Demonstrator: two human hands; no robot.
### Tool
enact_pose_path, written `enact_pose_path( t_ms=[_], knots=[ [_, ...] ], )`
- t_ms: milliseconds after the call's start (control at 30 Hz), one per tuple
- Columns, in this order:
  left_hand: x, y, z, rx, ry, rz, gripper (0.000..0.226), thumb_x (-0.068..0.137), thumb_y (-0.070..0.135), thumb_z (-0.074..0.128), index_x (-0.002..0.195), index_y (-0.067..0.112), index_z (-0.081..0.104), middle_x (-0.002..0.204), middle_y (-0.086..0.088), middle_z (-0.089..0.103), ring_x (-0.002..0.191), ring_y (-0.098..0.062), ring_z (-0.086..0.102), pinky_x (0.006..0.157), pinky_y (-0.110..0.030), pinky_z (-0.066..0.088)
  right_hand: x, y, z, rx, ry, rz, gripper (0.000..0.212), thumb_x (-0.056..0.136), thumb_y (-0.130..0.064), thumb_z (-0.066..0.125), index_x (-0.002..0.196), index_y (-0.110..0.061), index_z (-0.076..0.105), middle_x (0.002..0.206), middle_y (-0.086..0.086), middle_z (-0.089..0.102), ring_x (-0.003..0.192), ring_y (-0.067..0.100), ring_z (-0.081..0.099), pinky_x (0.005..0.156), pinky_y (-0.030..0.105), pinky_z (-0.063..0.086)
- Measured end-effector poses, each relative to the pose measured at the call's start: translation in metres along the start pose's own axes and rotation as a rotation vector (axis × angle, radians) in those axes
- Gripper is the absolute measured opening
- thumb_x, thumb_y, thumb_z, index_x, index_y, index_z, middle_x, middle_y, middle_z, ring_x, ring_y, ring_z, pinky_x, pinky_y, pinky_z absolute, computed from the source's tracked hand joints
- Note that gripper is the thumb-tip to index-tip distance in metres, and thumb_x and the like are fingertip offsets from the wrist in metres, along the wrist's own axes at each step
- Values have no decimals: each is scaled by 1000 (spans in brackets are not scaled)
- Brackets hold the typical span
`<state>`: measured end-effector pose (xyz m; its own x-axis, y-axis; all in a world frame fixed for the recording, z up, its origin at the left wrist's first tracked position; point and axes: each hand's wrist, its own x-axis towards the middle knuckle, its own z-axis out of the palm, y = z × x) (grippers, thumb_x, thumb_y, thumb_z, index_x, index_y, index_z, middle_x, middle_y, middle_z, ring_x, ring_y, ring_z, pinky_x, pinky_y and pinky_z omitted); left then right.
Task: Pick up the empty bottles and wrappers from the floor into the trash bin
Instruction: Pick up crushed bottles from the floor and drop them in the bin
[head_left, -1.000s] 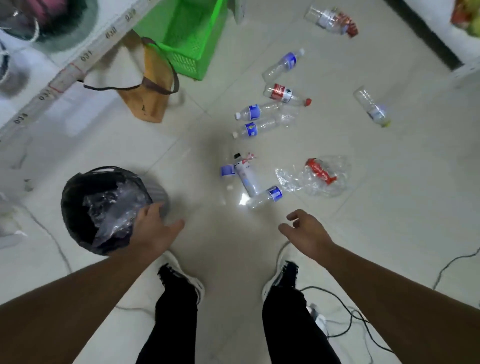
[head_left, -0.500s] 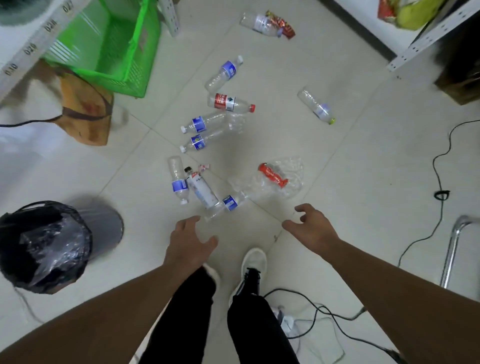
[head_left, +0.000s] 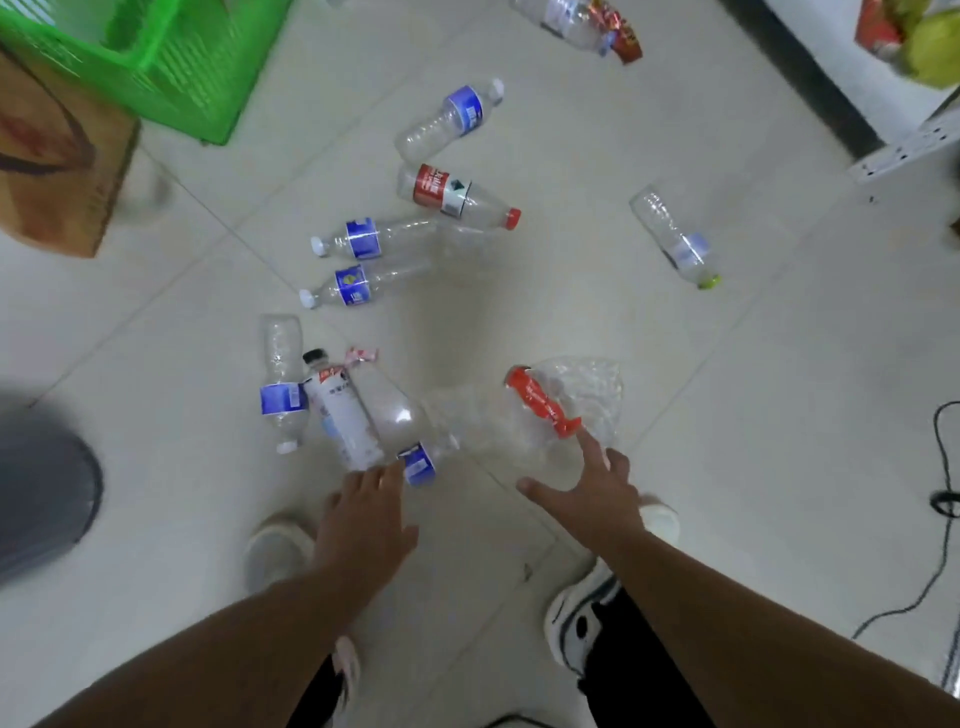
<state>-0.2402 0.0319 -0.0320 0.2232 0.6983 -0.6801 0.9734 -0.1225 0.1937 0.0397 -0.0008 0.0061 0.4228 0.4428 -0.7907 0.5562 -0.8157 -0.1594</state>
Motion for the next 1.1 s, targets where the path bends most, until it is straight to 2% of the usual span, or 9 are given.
enact_pose_path(
  t_ms=[200, 267, 367, 467, 733, 900, 967, 1033, 1100],
  knots=[
    [110, 6, 102, 340, 113, 127, 93, 81, 53, 84, 157, 14, 49, 130, -9, 68, 116, -36, 57, 94, -50, 44, 172, 23, 56, -174, 155, -98, 120, 60, -83, 81, 155, -65, 9, 175, -1, 3, 158, 45, 12, 112, 69, 38],
    [115, 12, 124, 333, 153, 182, 89, 77, 48, 89, 150, 12, 55, 119, -10, 68, 107, -36, 55, 89, -49, 42, 198, 31, 73, -221, 216, -92, 111, 60, -76, 85, 151, -60, 23, 168, 3, 15, 152, 43, 21, 106, 67, 44],
    [101, 22, 132, 271, 220, 254, 83, 79, 47, 88, 146, 8, 61, 115, -11, 68, 102, -36, 58, 88, -48, 46, 205, 43, 80, -152, 232, -228, 55, 80, -53, 76, 125, -32, 53, 124, 9, 55, 113, 39, 57, 86, 49, 55],
    [63, 43, 110, 200, 188, 183, 84, 80, 47, 89, 149, 9, 60, 119, -11, 69, 106, -35, 63, 89, -49, 52, 167, 57, 57, -105, 130, -240, 20, 87, -24, 66, 102, -24, 52, 94, 5, 62, 86, 33, 65, 72, 40, 53],
    [-52, 95, -36, -133, 172, -228, 82, 88, 59, 79, 151, 15, 51, 127, -8, 65, 113, -34, 61, 86, -50, 57, -9, 43, -78, 160, 74, -53, 32, 80, -12, 64, 98, -33, 46, 84, -8, 67, 71, 12, 63, 59, 33, 50],
    [-116, 98, -134, -437, 277, -445, 81, 83, 56, 84, 148, 20, 51, 129, -3, 63, 117, -31, 59, 91, -49, 56, -91, -9, -145, 115, -40, -113, 95, 80, -14, 63, 162, -39, 25, 115, 4, 74, 100, 30, 72, 85, 43, 59],
    [-138, 92, -162, -498, 313, -506, 80, 82, 55, 84, 147, 22, 52, 128, -1, 63, 116, -31, 60, 91, -49, 56, -110, -33, -161, 88, -52, -129, 89, 79, -16, 64, 161, -33, 35, 117, 5, 75, 102, 31, 72, 87, 44, 59],
    [-154, 82, -182, -537, 337, -542, 79, 82, 54, 84, 147, 22, 52, 128, -1, 63, 116, -30, 59, 91, -49, 56, -125, -54, -172, 31, -48, -167, 55, 78, -19, 64, 131, -33, 63, 99, -5, 76, 87, 22, 73, 78, 40, 61],
    [-163, 69, -193, -597, 350, -585, 78, 83, 54, 83, 147, 22, 51, 129, -1, 62, 118, -30, 57, 91, -48, 54, -134, -76, -179, -28, -59, -215, 31, 77, -23, 65, 105, -34, 70, 81, -9, 73, 70, 11, 69, 63, 32, 57]
  ],
)
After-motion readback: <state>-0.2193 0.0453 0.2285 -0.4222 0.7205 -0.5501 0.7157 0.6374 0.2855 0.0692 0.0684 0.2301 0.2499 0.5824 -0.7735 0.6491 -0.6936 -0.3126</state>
